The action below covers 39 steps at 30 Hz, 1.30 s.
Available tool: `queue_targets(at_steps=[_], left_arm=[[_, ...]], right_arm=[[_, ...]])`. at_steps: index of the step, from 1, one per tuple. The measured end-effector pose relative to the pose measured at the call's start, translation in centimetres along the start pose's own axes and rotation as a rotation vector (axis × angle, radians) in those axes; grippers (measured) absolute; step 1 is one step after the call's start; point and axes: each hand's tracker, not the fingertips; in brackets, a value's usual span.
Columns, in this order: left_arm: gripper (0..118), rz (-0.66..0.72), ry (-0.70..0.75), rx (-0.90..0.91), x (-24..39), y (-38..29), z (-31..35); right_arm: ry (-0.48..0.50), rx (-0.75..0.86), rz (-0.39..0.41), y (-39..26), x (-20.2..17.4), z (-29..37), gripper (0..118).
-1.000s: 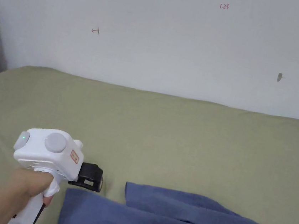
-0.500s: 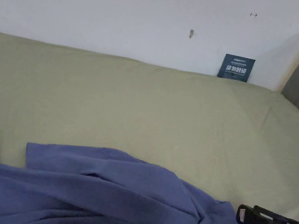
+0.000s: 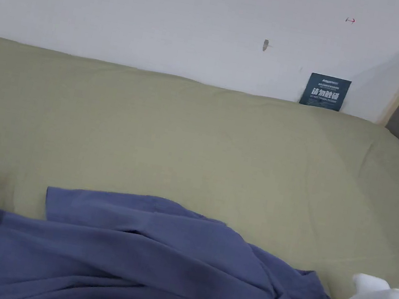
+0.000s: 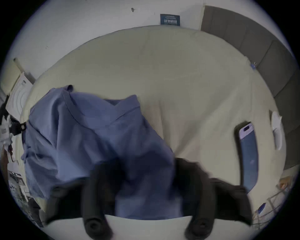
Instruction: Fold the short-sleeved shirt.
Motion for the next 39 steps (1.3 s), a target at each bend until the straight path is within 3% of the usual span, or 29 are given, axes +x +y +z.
queue_targets(at_steps=[1, 2, 3, 9, 12, 16, 19, 23, 31, 33, 39], left_arm=[[5, -0.002, -0.002, 0.002, 0.2, 0.1, 0.1], [5, -0.007, -0.009, 0.006, 0.4, 0.3, 0.3], [5, -0.012, -0.032, 0.016, 0.6, 0.5, 0.6], [5, 0.023, -0.153, 0.196, 0.9, 2.5, 5.7], [5, 0.007, -0.189, 0.284, 0.3, 5.0, 9.8], [5, -0.033, -0.152, 0.392, 0.9, 8.2, 15.3], [5, -0.027, -0.127, 0.474, 0.7, 10.9, 19.1], [5, -0.029, -0.101, 0.564, -1.0, 13.9, 22.7], [5, 0.06, -0.026, 0.674, -2.4, 18.8, 26.1], [5, 0.087, -0.033, 0.682, -5.8, 20.2, 25.2], [5, 0.104, -0.069, 0.698, -6.1, 20.1, 23.9]], right_arm=[[0.012, 0.022, 0.017, 0.0, -0.1, 0.7, 2], [0.092, 0.049, 0.013, 0.0, -0.1, 1.2, 2], [0.034, 0.082, -0.02, 0.1, -0.3, 1.9, 2], [0.173, 0.249, -0.015, 1.9, -1.5, 8.4, 2], [0.185, 0.348, 0.034, 3.9, -2.7, 11.9, 2], [0.248, 0.457, 0.037, 7.8, -4.1, 15.7, 2], [0.193, 0.556, 0.092, 11.7, -5.0, 17.6, 2], [0.182, 0.627, 0.085, 16.6, -6.0, 19.2, 2], [0.181, 0.787, -0.042, 24.2, -6.1, 21.3, 2], [0.19, 0.813, -0.079, 26.6, -4.5, 20.2, 2], [0.197, 0.832, -0.092, 27.0, -4.8, 19.7, 2]])
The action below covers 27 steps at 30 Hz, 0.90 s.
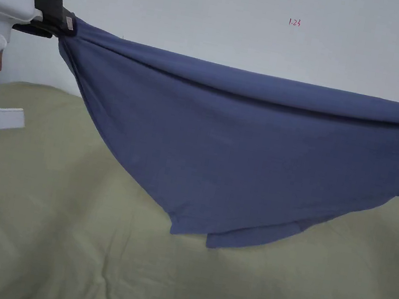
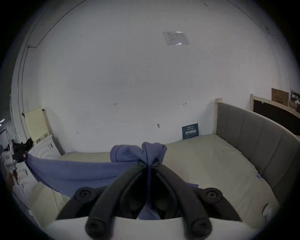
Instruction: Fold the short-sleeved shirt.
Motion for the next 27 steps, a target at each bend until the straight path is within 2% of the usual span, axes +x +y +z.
queue_targets(at_steps=[6, 11, 18, 27], left_arm=[[5, -0.014, -0.031, -0.063, 0.9, -5.1, 1.1], [5, -0.006, -0.055, -0.166, -0.8, -11.3, 2.9], [5, 0.065, -0.059, -0.314, -3.6, -21.1, 7.2], [5, 0.171, -0.01, -0.514, -5.2, -34.0, 13.8]], right_arm=[[-0.015, -0.053, 0.017, -3.8, 1.2, 1.0, 2], [0.01, -0.106, 0.031, -9.3, 3.0, 4.8, 2], [-0.004, -0.252, 0.01, -18.0, 7.4, 7.9, 2], [-0.046, -0.429, -0.009, -27.6, 9.6, 13.3, 2]])
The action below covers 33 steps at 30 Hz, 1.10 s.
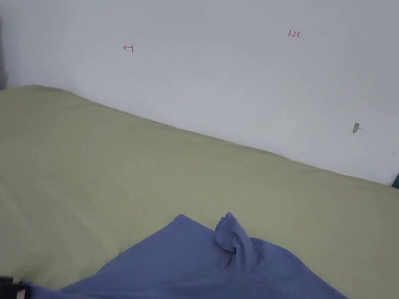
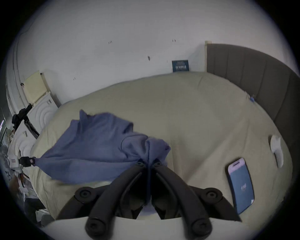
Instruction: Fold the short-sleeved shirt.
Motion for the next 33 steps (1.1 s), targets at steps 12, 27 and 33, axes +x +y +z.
queue_targets(at_steps=[12, 27, 33], left_arm=[[84, 0.117, -0.019, 0.053, -1.6, -8.4, 2.2], [71, -0.514, 0.143, 0.682, 18.4, -5.5, 11.0], [0, -0.445, 0.1, 0.634, 19.7, -5.4, 9.9]], right_arm=[[-0.047, -0.063, -0.062, -5.1, 2.2, 1.1, 58], [-0.077, 0.587, 0.233, -3.9, -13.1, 17.5, 15], [-0.062, 0.529, 0.307, -5.7, -15.0, 17.0, 0]])
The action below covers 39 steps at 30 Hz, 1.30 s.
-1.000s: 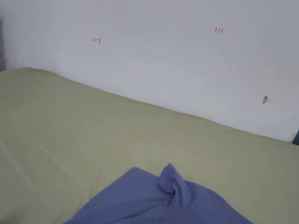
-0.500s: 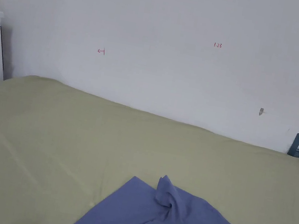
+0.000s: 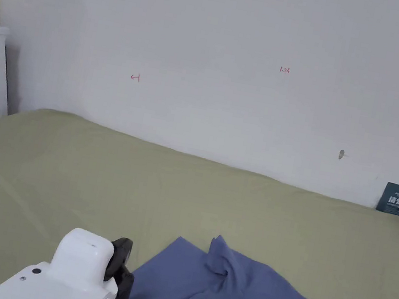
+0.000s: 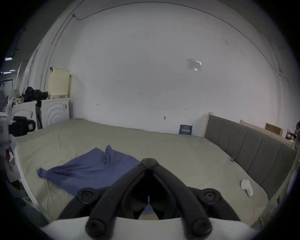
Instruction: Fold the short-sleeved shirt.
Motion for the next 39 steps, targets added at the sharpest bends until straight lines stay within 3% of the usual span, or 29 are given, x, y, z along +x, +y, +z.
queue_targets(at_steps=[2, 4, 5, 6, 7, 9, 10, 15, 19, 21, 23, 24, 25, 26, 28, 32, 33, 34, 35, 36, 37, 39], left_arm=[[1, -0.021, -0.005, -0.033, -1.5, -0.4, -0.7], [17, -0.027, -0.036, -0.094, -4.3, -0.9, -1.8], [49, -0.038, -0.013, -0.114, -6.2, -1.2, -2.2], [49, -0.051, 0.032, -0.149, -8.0, -1.6, -3.1], [61, -0.043, 0.033, -0.232, -9.6, -1.7, -4.2], [108, -0.01, -0.03, -0.407, -12.7, -2.2, -6.9], [113, -0.01, -0.052, -0.474, -13.7, -2.9, -7.7], [112, -0.036, -0.109, -0.795, -15.4, -8.0, -10.8], [110, 0.045, -0.094, -0.949, -15.2, -12.3, -12.1], [94, 0.153, -0.074, -0.973, -15.5, -13.4, -12.4], [82, 0.156, -0.013, -0.888, -15.4, -13.0, -11.3], [68, 0.147, -0.021, -0.902, -15.4, -12.8, -10.9], [48, 0.135, -0.014, -0.893, -14.8, -12.0, -10.2], [11, 0.112, -0.025, -0.873, -14.7, -11.8, -9.6], [5, 0.17, -0.122, -0.838, -14.0, -11.6, -8.7], [5, 0.032, -0.118, -0.814, -12.6, -10.9, -7.8], [5, 0.043, -0.125, -0.821, -11.9, -10.8, -8.1], [5, 0.046, -0.136, -0.82, -11.8, -10.7, -7.9], [5, 0.046, -0.143, -0.821, -11.7, -10.7, -7.8], [5, 0.045, -0.135, -0.817, -11.6, -10.8, -7.7], [5, 0.048, -0.133, -0.818, -12.1, -11.1, -8.3], [5, 0.062, -0.135, -0.821, -12.3, -11.3, -8.3]], right_arm=[[0.039, -0.015, -0.035, -0.5, 0.2, -0.2, 0], [0.046, -0.026, -0.038, -0.8, 0.4, -0.2, 0], [0.058, -0.039, -0.039, -0.9, 0.6, -0.3, 0], [0.056, -0.051, -0.036, -0.8, 0.3, -0.3, 0], [0.053, -0.063, -0.034, -0.9, 0.4, -0.4, 0], [0.067, -0.082, -0.036, -1.3, 0.6, -0.8, 0], [0.069, -0.09, -0.038, -1.5, 0.6, -1.2, 0], [0.091, -0.136, -0.017, -1.7, -0.2, -1.8, 0], [0.111, -0.155, -0.002, -1.8, -0.5, -3.2, 0], [0.125, -0.159, 0.003, -1.8, -0.9, -3.6, 0], [0.138, -0.164, 0.02, -1.5, -1.2, -4.0, 0], [0.146, -0.162, 0.025, -1.4, -1.3, -4.2, 0], [0.153, -0.161, 0.026, -1.3, -1.3, -4.6, 0], [0.165, -0.163, 0.023, -0.8, -1.6, -5.0, 0], [0.185, -0.179, 0.015, -0.1, -1.9, -6.5, 0], [0.225, -0.222, 0.023, 1.6, -1.6, -13.6, 0], [0.281, -0.249, 0.026, 2.1, -1.6, -15.8, 4], [0.334, -0.275, 0.009, 2.9, -1.9, -18.5, 16], [0.39, -0.309, 0.002, 3.3, -1.9, -21.4, 51], [0.453, -0.382, 0.007, 3.7, -2.0, -24.5, 51], [0.462, -0.476, 0.033, 3.9, -2.4, -28.0, 62], [0.553, -0.678, 0.105, 3.7, -3.5, -34.4, 109]])
